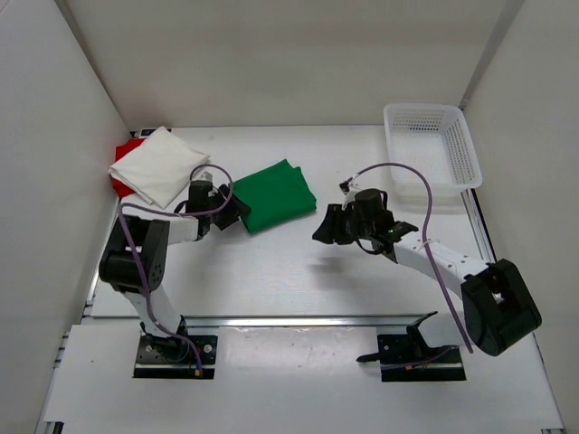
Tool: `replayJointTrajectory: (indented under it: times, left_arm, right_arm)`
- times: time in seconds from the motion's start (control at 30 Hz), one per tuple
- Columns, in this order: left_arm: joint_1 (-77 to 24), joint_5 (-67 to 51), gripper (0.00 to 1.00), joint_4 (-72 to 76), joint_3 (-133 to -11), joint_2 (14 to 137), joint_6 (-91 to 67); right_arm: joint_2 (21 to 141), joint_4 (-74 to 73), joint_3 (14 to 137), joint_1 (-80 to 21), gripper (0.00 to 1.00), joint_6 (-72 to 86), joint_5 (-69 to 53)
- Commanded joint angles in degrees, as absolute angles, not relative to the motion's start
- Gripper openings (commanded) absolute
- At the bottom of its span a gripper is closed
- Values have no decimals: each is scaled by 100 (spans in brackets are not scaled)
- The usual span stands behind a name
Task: Fold and stack the t-shirts
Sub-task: Put the neatly folded tshirt into the corner of the board with the left arm
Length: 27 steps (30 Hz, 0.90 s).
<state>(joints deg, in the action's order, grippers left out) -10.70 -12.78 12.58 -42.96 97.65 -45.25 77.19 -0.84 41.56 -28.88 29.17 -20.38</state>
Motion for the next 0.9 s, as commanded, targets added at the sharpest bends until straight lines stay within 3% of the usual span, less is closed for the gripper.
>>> replayJointTrajectory:
  times: [0.0, 0.13, 0.27, 0.43, 0.6, 0.8, 0.87]
  left_arm:
    - [-1291, -1108, 58, 1485, -4639, 10466, -4825]
    - [-1546, -845, 20, 1127, -5560, 11046, -4808]
    - [-1784, -493, 0, 467, -6782, 11320, -4378]
    - [-1732, -474, 0, -402, -8284, 11478, -3886]
    - [-1031, -817, 0, -1255, -9780, 11409, -3411]
    - [489, -1124, 0, -1126, -9222, 10609, -3471]
    - [939, -1177, 10, -862, -8618, 10355, -3585]
  right_arm:
    - [7445, 369, 3999, -3085, 40, 2865, -1986]
    - [7243, 466, 3745, -3173, 40, 2909, -2030]
    - [6892, 501, 3473, -3191, 40, 2979, -2030]
    - [6566, 598, 3120, -2989, 40, 3146, -2135]
    - [6556, 597, 3041, -2725, 41, 3085, -2355]
    - [6732, 633, 3102, -2707, 41, 3050, -2637]
    - [6767, 667, 3103, -2751, 42, 3058, -2646]
